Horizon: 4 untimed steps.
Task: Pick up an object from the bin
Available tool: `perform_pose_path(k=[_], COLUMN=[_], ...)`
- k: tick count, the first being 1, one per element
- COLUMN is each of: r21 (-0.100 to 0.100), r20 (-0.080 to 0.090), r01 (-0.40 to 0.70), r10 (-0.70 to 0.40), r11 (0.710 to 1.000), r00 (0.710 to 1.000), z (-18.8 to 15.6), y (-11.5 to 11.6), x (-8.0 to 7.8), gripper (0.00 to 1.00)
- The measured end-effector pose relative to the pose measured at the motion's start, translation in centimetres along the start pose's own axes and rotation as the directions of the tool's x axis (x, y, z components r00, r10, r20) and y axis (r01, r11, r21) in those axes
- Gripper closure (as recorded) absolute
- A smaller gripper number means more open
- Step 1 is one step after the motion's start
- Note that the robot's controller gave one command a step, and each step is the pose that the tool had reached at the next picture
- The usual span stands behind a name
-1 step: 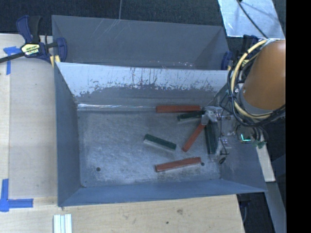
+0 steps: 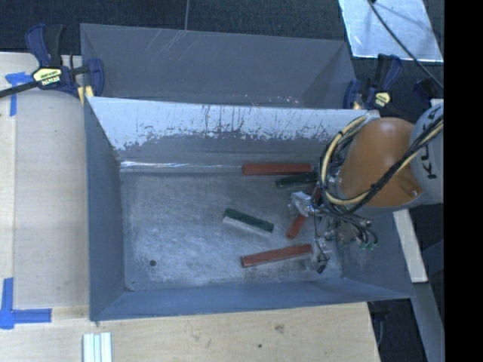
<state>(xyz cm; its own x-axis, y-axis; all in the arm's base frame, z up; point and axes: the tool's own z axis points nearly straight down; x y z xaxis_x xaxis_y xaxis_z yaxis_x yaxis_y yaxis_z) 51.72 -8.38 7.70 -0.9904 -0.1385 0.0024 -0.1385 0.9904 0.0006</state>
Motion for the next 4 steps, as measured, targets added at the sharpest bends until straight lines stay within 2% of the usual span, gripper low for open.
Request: perform_pose_path(k=[1,2,3,4], r21=[0.0,0.0,0.005,0.003], r20=[0.0,0.0,0.012,0.009], r01=[0.065,0.066,0.062,0.068], r10=[-0.065,-0.066,-0.062,-0.068], r11=[0.998,0.998,0.998,0.998], r00=[0.998,0.998,0.998,0.998], z=[0.7,0.7,-10.9,-13.0], y=[2.4,2.3,2.4,1.9], x=[-0.8,-0.8,1.9,1.4], gripper=[0.0,1.0,1.0,1.0])
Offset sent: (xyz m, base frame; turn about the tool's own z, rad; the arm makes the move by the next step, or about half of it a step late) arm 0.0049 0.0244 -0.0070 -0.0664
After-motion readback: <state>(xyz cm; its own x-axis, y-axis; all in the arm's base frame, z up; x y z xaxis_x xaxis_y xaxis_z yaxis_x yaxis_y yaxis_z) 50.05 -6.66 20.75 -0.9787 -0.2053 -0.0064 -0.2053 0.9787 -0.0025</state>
